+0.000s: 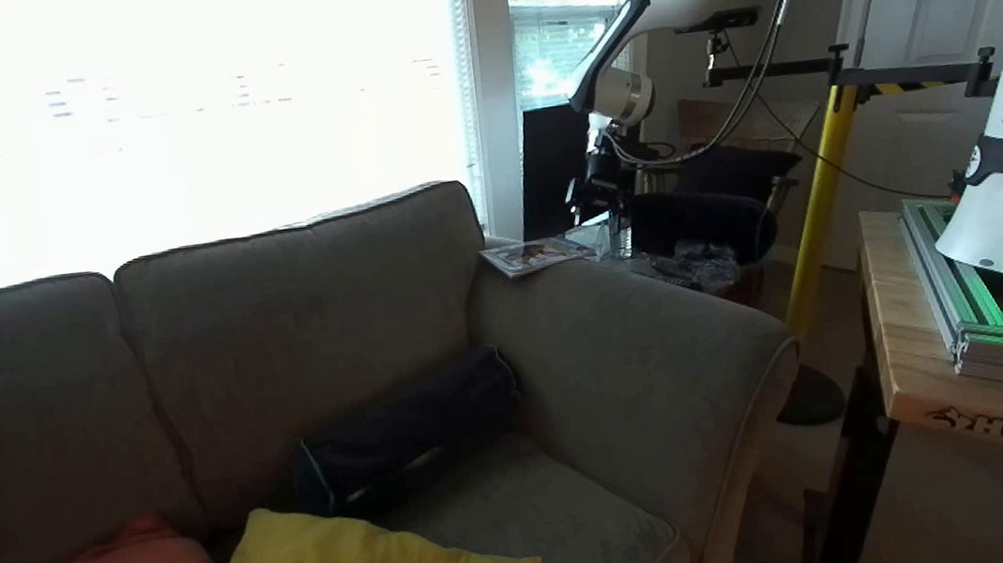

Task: Take the book off of the armrest and put it on the table

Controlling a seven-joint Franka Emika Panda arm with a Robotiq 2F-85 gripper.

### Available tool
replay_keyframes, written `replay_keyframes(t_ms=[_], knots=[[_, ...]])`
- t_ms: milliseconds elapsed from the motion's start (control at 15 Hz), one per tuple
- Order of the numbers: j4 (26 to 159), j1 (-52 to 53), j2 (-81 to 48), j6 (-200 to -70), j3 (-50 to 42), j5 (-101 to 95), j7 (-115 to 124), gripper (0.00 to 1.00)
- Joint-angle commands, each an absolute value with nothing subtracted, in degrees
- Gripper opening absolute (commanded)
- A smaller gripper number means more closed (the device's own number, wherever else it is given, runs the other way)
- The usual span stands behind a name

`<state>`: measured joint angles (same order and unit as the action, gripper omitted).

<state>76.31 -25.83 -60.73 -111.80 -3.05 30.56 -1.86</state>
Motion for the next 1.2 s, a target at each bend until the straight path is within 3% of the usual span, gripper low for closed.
replay_keyframes(t_ms=[0,667,733,800,1133], knots=[[64.1,-28.7,-68.3,-107.7,-1.8,31.0,1.6,1.00],[43.0,-29.7,-80.2,-96.7,1.4,30.6,2.0,1.00],[42.7,-30.0,-80.1,-93.5,1.8,30.5,1.6,1.00],[48.6,-28.9,-76.9,-98.5,0.5,30.6,0.8,1.00],[46.0,-29.4,-78.6,-95.4,0.6,30.6,1.3,1.00]])
